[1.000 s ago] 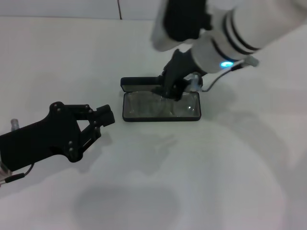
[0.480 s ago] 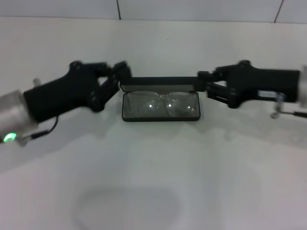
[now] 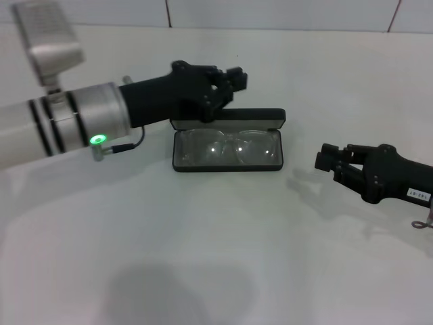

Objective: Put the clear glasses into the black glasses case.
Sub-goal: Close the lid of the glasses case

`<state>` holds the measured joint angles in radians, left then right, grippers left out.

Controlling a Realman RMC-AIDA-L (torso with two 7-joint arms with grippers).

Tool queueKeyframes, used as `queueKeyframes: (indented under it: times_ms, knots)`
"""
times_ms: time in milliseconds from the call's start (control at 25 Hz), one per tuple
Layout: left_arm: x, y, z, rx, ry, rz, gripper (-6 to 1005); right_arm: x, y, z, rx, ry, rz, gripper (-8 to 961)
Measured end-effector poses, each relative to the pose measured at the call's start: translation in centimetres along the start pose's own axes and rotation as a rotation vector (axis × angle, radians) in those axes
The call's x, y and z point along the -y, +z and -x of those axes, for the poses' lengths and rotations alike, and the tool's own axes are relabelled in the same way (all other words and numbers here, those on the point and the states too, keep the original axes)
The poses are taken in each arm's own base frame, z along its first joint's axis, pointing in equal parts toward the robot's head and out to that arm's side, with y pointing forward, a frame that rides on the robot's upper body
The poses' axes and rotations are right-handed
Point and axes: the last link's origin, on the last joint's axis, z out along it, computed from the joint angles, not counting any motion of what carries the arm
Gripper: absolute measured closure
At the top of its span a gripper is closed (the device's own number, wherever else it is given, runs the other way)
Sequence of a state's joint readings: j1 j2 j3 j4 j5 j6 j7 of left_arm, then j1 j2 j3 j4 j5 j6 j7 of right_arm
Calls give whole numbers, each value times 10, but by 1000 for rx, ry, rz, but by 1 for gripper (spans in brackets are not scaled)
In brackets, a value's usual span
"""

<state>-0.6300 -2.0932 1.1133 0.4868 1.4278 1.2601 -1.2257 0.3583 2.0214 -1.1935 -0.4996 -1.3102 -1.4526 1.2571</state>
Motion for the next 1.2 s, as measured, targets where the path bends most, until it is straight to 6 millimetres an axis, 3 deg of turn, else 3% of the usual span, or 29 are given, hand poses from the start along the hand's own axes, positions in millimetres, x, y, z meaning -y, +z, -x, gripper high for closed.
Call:
queueKeyframes:
  times_ms: [160, 320, 1200]
  knots:
    - [8, 21, 6, 112, -20, -62, 884, -1, -4, -8, 9, 27, -15, 751]
    - [17, 27, 9, 162, -60, -130, 884, -2, -4, -10, 6, 33, -13, 751]
    - [8, 4, 56, 226, -196, -183, 883, 2, 5, -9, -5, 42, -18, 750]
